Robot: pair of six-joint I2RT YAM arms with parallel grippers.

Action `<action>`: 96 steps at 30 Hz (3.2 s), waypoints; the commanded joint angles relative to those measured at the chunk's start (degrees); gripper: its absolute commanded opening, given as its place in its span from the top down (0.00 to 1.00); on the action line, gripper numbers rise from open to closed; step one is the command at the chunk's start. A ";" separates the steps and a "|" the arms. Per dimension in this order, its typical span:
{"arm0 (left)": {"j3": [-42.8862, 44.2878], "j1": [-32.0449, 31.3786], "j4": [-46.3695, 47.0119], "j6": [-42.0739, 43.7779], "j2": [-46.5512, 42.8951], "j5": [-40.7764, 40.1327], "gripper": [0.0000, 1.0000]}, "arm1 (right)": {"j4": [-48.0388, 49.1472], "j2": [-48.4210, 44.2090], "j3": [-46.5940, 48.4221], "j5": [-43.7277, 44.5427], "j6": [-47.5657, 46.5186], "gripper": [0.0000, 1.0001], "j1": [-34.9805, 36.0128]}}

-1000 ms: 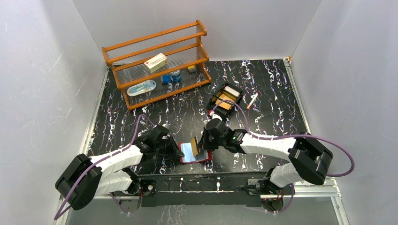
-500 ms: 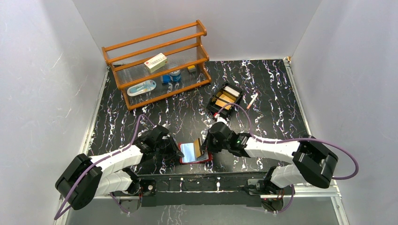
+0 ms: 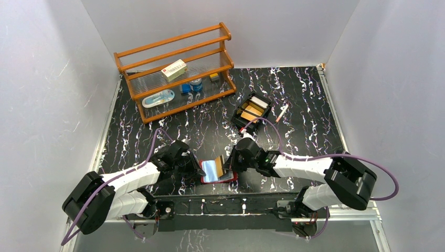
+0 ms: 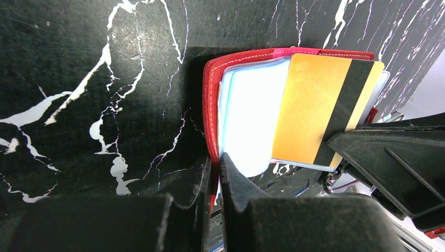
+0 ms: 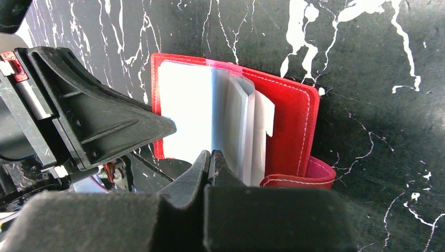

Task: Put the credit cards into the card holder
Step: Insert the credit card into the card slot.

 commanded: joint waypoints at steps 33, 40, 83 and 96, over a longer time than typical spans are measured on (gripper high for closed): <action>-1.37 0.11 -1.38 0.86 1.41 -0.91 0.95 | 20.12 0.96 -10.56 -7.15 8.24 1.00 -2.03; -0.83 0.14 -2.25 1.16 1.05 -1.18 0.94 | 20.40 -2.17 -14.10 -6.11 10.94 1.00 -2.61; -2.14 0.15 1.78 1.12 1.83 2.69 0.89 | 39.08 11.87 -15.44 -17.91 9.43 1.00 -5.70; -1.71 0.12 1.46 1.28 1.48 3.81 0.86 | 39.29 9.70 -16.43 -13.33 10.46 1.00 -5.68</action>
